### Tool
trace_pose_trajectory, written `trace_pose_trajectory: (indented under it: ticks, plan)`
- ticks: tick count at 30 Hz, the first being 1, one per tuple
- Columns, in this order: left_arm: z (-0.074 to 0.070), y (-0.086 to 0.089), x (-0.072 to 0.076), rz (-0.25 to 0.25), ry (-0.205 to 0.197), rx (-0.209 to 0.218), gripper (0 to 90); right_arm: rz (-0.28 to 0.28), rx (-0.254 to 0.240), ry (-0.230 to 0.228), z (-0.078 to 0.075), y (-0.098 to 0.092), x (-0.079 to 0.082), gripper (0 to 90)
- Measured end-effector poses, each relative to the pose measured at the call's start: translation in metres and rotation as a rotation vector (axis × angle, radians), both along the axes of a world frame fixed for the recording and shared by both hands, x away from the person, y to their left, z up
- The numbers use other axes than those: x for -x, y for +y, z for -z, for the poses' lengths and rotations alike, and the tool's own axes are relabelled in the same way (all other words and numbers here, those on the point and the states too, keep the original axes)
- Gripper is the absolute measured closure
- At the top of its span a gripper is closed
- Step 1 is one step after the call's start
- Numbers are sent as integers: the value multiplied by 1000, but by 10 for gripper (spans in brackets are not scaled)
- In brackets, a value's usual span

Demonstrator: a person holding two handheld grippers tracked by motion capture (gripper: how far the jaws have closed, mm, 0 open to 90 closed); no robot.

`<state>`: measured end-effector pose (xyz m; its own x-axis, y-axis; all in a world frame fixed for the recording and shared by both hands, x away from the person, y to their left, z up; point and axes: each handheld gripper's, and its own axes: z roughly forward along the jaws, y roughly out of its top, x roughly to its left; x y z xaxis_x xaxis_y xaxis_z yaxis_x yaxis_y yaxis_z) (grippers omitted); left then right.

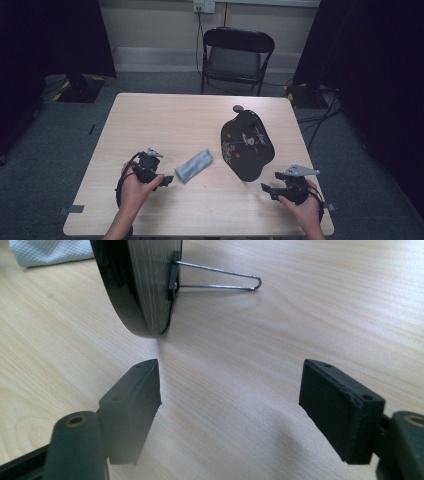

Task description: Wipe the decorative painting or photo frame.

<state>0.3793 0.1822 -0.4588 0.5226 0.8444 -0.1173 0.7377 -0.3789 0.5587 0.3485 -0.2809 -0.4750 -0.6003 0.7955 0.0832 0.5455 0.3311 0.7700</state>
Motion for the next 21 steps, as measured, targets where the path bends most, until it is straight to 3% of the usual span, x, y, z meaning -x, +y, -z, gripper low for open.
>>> trace_pose_trajectory:
  ticks: [21]
  plan:
    - [19,8,10,36,-25,-22,243,-20,77,25,17,-1,-2,184]
